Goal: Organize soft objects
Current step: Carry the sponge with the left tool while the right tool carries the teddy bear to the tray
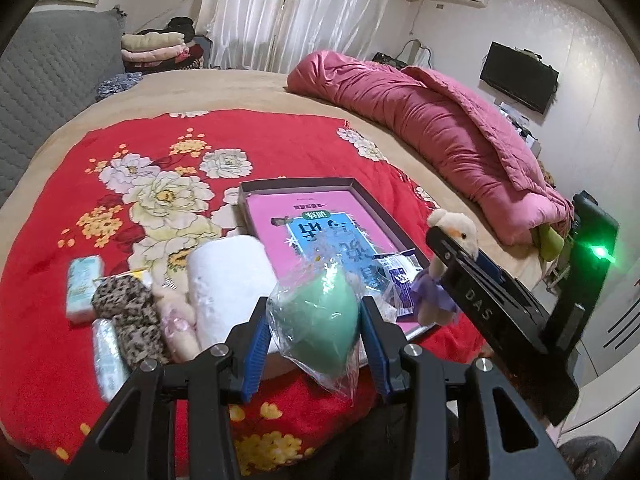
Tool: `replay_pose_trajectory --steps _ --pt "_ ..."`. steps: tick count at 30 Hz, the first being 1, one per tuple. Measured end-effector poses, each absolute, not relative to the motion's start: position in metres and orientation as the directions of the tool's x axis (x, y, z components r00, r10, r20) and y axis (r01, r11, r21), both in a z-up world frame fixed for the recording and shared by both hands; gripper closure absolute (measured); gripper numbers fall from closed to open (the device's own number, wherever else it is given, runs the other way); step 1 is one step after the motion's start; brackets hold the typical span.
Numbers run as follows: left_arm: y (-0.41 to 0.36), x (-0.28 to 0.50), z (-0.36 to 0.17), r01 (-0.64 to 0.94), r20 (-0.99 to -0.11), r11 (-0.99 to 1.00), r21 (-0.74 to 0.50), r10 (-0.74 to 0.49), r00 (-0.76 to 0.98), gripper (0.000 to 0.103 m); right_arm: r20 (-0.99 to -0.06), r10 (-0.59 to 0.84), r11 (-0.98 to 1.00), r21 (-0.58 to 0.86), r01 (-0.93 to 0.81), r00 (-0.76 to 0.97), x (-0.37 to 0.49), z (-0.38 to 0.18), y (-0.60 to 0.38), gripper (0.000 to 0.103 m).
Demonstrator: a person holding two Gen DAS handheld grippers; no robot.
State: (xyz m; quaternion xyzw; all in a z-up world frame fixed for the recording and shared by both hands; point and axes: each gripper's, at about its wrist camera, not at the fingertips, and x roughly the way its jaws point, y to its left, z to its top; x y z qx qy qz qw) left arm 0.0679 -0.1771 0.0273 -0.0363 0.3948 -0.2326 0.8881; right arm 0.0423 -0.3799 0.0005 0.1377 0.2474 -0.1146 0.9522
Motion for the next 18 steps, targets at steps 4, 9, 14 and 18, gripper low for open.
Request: replay_pose_trajectory --steps 4,9,14,18 --pt "-0.193 0.079 0.024 0.398 -0.693 0.886 -0.24 -0.443 0.569 0.059 -0.5 -0.181 0.928 0.198 0.316 0.847 0.041 -0.001 -0.389 0.049" --pt "-0.217 0.097 0.012 0.414 -0.714 0.877 -0.246 -0.452 0.534 0.059 -0.501 -0.215 0.915 0.197 0.352 0.838 0.039 -0.005 -0.401 0.049" --pt "-0.241 0.111 -0.006 0.435 -0.741 0.866 -0.248 -0.458 0.491 0.059 -0.511 -0.241 0.902 0.196 0.385 0.825 0.04 -0.01 -0.413 0.049" --pt "-0.255 0.118 -0.019 0.447 -0.759 0.858 -0.252 -0.462 0.459 0.059 -0.525 -0.255 0.889 0.203 0.411 0.812 0.041 -0.016 -0.423 0.049"
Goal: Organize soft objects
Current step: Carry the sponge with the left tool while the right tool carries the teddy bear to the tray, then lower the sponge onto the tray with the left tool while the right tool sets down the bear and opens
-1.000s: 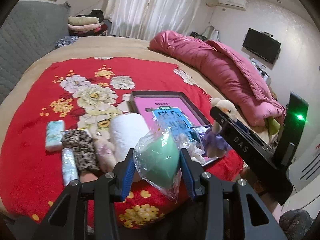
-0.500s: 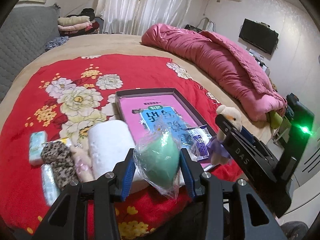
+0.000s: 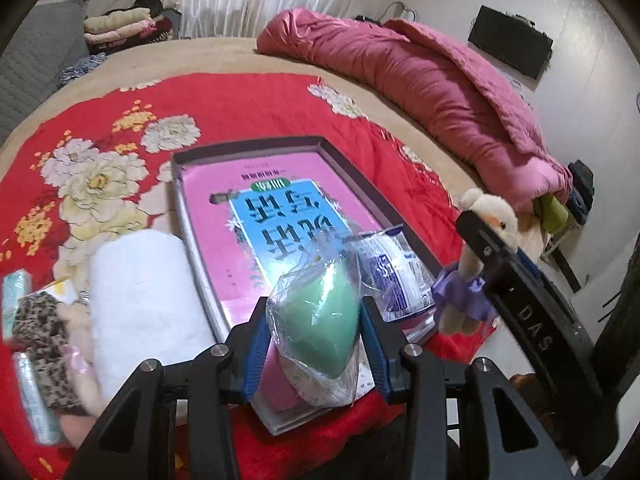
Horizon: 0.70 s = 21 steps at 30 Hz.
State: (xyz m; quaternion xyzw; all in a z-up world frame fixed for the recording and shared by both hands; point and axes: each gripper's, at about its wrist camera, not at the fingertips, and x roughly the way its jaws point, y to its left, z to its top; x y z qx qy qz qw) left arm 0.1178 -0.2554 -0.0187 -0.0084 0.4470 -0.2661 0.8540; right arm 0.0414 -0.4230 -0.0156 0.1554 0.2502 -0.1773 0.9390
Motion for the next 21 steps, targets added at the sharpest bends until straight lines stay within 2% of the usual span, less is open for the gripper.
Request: replay_pose_trajectory --steps 9,17,21 --pt "-0.267 0.126 -0.049 0.45 -0.795 0.857 -0.253 -0.449 0.407 0.059 -0.537 -0.252 0.896 0.184 0.403 0.805 0.049 -0.023 -0.424 0.049" --pt "-0.276 0.122 -0.054 0.485 -0.798 0.852 -0.198 -0.428 0.425 0.059 -0.527 -0.252 0.91 0.157 0.384 0.812 0.059 -0.025 -0.419 0.049" --pt "-0.281 0.12 -0.057 0.498 -0.801 0.849 -0.174 -0.416 0.429 0.059 -0.585 -0.229 0.923 0.123 0.365 0.778 0.077 -0.041 -0.416 0.049"
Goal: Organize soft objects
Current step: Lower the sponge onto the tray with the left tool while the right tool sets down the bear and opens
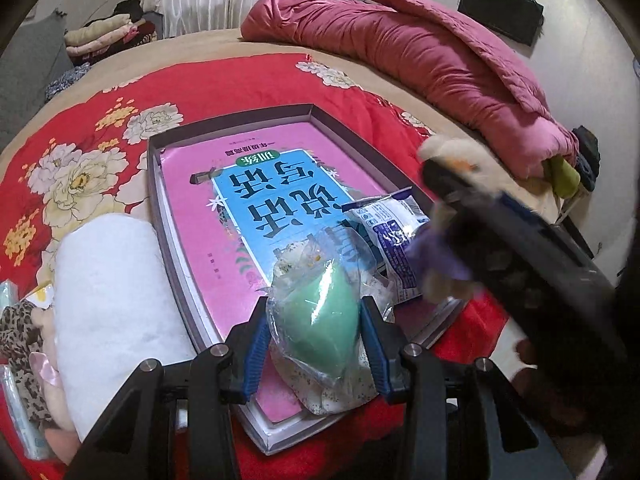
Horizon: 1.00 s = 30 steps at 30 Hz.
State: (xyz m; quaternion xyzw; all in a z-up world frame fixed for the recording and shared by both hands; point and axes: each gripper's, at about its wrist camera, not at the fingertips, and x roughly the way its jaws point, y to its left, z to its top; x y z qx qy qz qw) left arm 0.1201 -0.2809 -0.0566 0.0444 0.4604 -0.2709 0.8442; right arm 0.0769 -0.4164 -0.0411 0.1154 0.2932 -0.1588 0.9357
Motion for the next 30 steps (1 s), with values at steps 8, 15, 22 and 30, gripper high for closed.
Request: replay_pose_trajectory --steps 8,15,22,30 --pt "-0.281 0.117 -0.057 0.503 -0.797 0.848 -0.168 -0.417 0.436 0.059 -0.663 -0.223 0.917 0.105 0.384 0.714 0.097 -0.06 -0.421 0.047" --pt "-0.28 0.118 -0.057 0.499 -0.796 0.848 -0.179 -0.423 0.434 0.059 -0.692 -0.214 0.916 0.102 0.387 0.689 0.103 -0.068 -0.422 0.046" --pt "-0.279 0.118 -0.057 0.5 -0.796 0.848 -0.177 -0.422 0.434 0.059 -0.669 -0.223 0.92 0.096 0.381 0.709 0.098 -0.064 -0.42 0.038" --pt "-0.278 0.118 -0.057 0.498 -0.795 0.849 -0.179 -0.422 0.435 0.059 -0.637 -0.238 0.91 0.116 0.397 0.733 0.09 -0.056 -0.424 0.033"
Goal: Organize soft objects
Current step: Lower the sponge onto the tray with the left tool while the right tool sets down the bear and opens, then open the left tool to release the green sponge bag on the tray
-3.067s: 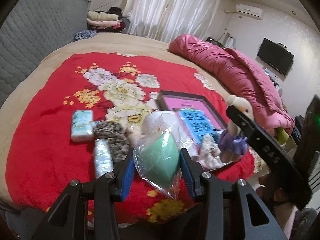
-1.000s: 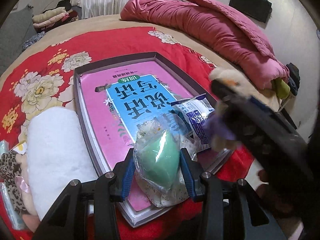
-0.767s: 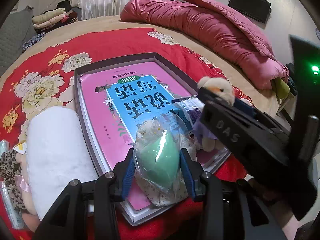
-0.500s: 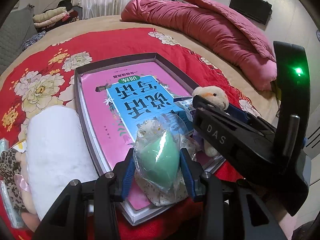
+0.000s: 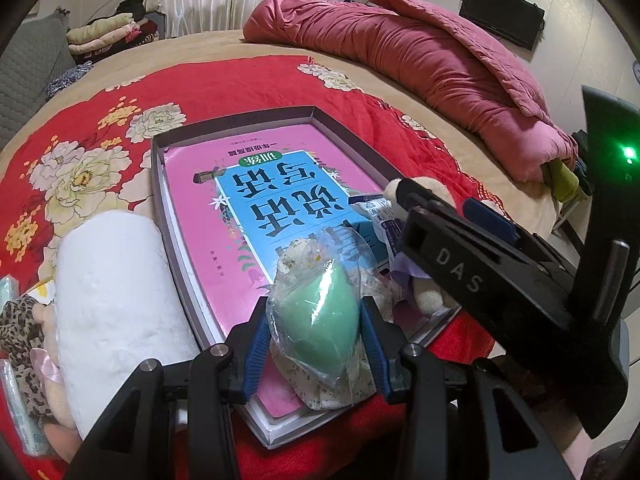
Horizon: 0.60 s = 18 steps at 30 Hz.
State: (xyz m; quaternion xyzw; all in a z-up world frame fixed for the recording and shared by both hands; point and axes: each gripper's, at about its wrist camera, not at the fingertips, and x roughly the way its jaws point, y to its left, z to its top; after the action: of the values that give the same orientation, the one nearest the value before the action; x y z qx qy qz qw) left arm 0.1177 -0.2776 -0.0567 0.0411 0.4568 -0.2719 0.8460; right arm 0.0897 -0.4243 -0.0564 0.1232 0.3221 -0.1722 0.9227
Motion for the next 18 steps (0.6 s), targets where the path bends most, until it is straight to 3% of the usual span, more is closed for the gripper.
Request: replay_pose_trajectory --steps 8,18 --pt "-0.278 0.117 -0.057 0.5 -0.798 0.849 -0.172 -0.418 0.435 0.059 -0.595 -0.364 0.844 0.115 0.524 0.717 0.071 -0.049 -0.441 0.028" --pt "-0.285 0.132 -0.057 0.472 -0.801 0.862 -0.187 -0.412 0.434 0.059 -0.618 -0.362 0.813 0.156 0.561 0.698 0.065 -0.055 -0.457 0.028"
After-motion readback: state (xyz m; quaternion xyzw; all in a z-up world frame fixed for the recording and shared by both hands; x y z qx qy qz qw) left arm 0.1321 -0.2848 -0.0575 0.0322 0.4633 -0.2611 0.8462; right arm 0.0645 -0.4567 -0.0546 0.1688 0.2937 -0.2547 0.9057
